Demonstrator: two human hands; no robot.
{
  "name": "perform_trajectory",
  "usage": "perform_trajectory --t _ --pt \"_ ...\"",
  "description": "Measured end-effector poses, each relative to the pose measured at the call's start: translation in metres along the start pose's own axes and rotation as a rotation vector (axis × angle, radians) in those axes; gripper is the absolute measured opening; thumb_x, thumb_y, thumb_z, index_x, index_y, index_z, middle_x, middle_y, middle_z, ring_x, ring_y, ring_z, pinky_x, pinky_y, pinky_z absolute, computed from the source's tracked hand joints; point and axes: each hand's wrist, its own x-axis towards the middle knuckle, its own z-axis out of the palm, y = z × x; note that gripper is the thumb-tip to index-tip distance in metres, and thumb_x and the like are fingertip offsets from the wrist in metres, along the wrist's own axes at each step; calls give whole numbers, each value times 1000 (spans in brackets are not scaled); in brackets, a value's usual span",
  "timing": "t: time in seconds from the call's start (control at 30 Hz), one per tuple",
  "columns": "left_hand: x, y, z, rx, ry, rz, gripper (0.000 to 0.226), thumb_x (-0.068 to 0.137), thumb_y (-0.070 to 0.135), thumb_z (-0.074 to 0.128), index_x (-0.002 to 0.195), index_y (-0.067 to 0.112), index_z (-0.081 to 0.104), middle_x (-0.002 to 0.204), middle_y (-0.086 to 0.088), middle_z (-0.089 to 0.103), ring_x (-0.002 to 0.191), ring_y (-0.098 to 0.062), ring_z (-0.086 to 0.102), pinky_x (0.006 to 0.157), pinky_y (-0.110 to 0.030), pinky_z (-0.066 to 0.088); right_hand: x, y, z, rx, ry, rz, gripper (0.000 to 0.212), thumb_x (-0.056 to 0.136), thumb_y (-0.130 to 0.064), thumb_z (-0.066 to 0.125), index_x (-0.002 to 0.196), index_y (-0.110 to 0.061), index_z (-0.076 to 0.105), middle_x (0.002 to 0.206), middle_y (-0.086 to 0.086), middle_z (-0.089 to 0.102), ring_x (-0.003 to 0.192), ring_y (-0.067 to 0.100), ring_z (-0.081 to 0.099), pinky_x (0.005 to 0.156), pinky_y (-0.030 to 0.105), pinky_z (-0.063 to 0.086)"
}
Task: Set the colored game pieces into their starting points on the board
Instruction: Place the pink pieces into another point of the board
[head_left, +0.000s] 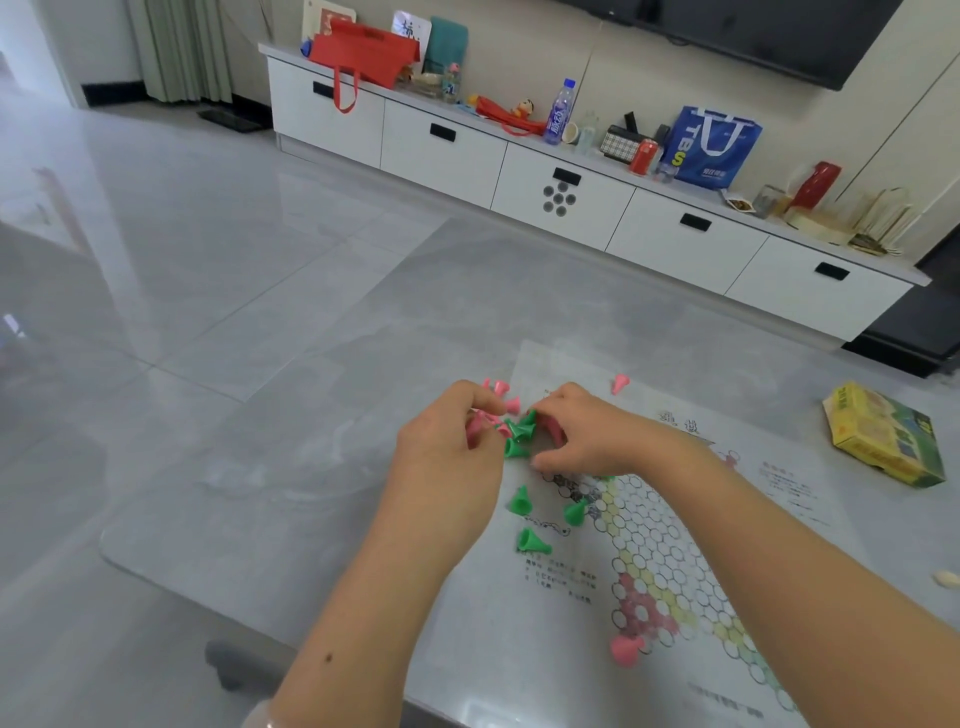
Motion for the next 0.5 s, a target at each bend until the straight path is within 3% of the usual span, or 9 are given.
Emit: perform_trajectory --t 0.07,0.13,0.3,0.43,0.5 --pt "0 -1 1 -1 0 7 33 88 0 43 75 27 55 75 18 50 59 5 50 48 1 35 1 1 6 48 97 18 29 83 -22 58 110 -16 52 102 -1 36 78 7 43 76 23 36" --pt "0 -2 1 5 3 11 34 88 0 43 73 28 55 75 16 50 59 0 49 46 -1 35 2 1 10 95 173 30 32 84 -16 57 115 -14 51 100 -2 36 75 4 44 76 20 36" --pt "1 -2 1 -11 -4 22 31 89 2 43 76 27 56 77 17 50 64 5 50 50 2 35 0 0 18 90 275 48 20 83 -11 56 102 -14 55 91 -4 38 77 9 46 62 15 34" --pt "1 -2 2 -34 -2 -3 31 89 1 43 76 26 56 85 12 56 72 4 54 54 3 36 -1 1 21 156 353 98 13 81 -7 56 89 -17 59 95 1 47 84 16 52 74 23 40" --pt "2 -5 6 -83 -1 -49 29 88 -1 43 78 22 58 102 -1 62 87 -9 61 56 -1 38 -3 3 22 229 401 138 13 80 -5 56 80 -18 59 94 2 52 81 16 52 71 22 40"
